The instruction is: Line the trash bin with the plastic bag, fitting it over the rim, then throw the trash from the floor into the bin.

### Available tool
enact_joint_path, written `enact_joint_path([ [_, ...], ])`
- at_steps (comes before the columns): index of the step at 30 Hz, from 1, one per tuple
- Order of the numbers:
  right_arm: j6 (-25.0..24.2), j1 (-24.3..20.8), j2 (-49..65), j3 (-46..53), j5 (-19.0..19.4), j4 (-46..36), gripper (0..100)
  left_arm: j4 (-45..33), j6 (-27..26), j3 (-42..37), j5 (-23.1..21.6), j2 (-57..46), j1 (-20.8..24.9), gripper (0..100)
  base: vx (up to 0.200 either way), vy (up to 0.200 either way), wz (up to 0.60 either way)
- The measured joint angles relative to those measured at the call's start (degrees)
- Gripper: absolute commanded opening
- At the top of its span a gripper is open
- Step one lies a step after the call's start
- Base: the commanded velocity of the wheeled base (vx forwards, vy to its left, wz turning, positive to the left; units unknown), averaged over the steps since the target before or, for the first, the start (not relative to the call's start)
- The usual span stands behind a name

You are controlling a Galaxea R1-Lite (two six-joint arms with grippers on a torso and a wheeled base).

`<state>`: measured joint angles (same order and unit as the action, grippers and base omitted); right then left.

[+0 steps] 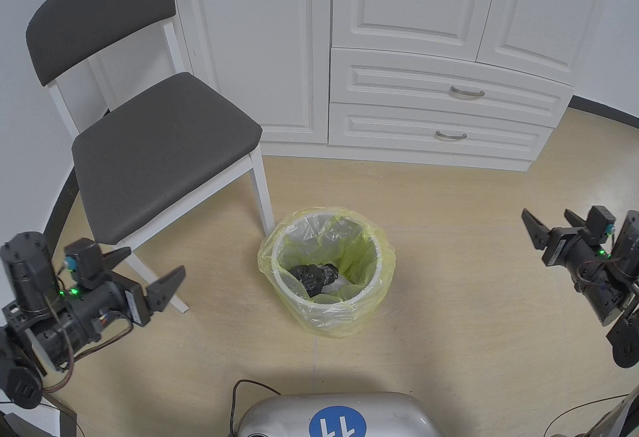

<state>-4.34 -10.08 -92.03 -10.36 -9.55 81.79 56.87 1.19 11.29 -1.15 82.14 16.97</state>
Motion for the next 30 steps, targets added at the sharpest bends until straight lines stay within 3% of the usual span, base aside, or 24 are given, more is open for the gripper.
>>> enact_joint_path([
  [6, 0.0, 0.5, 13.4, 2.4, -3.1, -3.9, 100, -14.8, 3.7, 2.7, -0.1, -17.2, -3.5, 100, 0.000, 0.000, 0.00],
  [13, 0.2, 2.3, 32.2, 3.6, -5.3, -15.8, 100, -31.1, 6.2, 8.1, 0.0, -34.5, -6.6, 100, 0.000, 0.000, 0.00],
  [23, -0.3, 5.5, 59.4, -1.1, -5.9, -50.0, 100, -47.6, 7.6, 15.7, 1.4, -49.8, -8.8, 100, 0.000, 0.000, 0.00],
  [30, -2.7, 7.7, 75.8, -9.6, -6.5, -76.3, 100, -67.2, 7.4, 22.8, 2.9, -61.0, -10.3, 100, 0.000, 0.000, 0.00],
])
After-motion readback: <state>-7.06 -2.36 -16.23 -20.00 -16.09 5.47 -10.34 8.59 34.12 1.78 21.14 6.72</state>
